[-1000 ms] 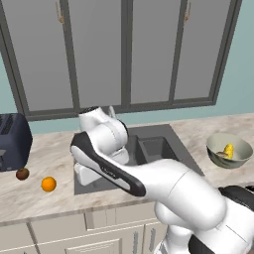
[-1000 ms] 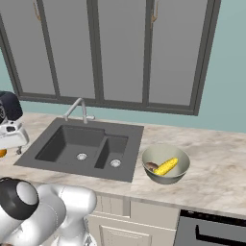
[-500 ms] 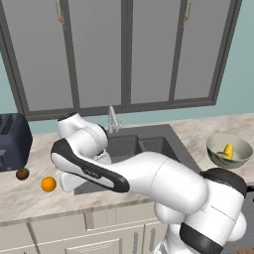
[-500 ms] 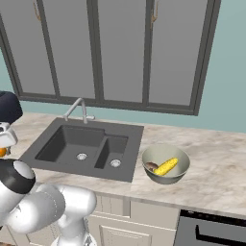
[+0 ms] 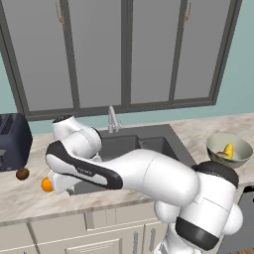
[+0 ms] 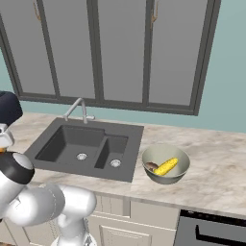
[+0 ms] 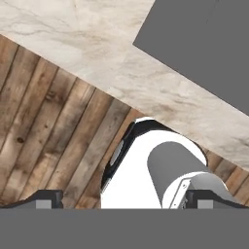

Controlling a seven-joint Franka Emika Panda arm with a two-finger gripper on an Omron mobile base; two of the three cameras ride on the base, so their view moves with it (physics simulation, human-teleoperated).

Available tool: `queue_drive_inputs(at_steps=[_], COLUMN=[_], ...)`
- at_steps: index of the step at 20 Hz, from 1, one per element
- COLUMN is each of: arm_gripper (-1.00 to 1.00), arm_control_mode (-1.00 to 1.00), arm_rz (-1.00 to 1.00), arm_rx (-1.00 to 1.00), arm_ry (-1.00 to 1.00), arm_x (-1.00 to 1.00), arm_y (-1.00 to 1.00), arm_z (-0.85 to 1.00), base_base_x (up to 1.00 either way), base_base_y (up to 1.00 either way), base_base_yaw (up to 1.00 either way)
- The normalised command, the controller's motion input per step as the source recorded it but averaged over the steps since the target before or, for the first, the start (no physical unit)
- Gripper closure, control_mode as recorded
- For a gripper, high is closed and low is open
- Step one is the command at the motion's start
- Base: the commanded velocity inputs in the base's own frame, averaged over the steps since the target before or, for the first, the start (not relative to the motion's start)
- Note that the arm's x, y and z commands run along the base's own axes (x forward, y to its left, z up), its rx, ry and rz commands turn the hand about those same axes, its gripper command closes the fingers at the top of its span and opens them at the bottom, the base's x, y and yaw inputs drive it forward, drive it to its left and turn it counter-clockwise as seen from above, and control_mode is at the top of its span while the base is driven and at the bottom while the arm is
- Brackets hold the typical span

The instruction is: There is a mixed pile of frozen fruits and vegetables on the counter. Locate all the frozen vegetables and place the items in a bowl on the counter. Take all the frozen fruits and defrost them in a running sink.

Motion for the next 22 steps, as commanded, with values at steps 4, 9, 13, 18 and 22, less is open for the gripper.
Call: queue_drive_inputs(at_steps=[4,9,13,18,22], arm_gripper=[-1.0,-1.0,-1.0,-1.0,-1.0], arm_control_mode=[-1.0,-1.0,-1.0,-1.0,-1.0], arm_rz=[0.01,0.0,0.0,-0.02,-0.05], arm_rx=[-0.08,-0.02,0.0,0.0,0.0], arm_ry=[0.03,0.03,0.01,0.0,-0.01], arm_x=[0.17,0.23,0.26,0.24,0.29], arm_y=[0.41,0.36,0.32,0.24,0.2], arm_z=[0.1,-0.05,-0.11,-0.07,-0.09], base_base_x=[0.0,0.0,0.0,0.0,0.0], base_base_y=[0.0,0.0,0.0,0.0,0.0], base_base_yaw=[0.0,0.0,0.0,0.0,0.0])
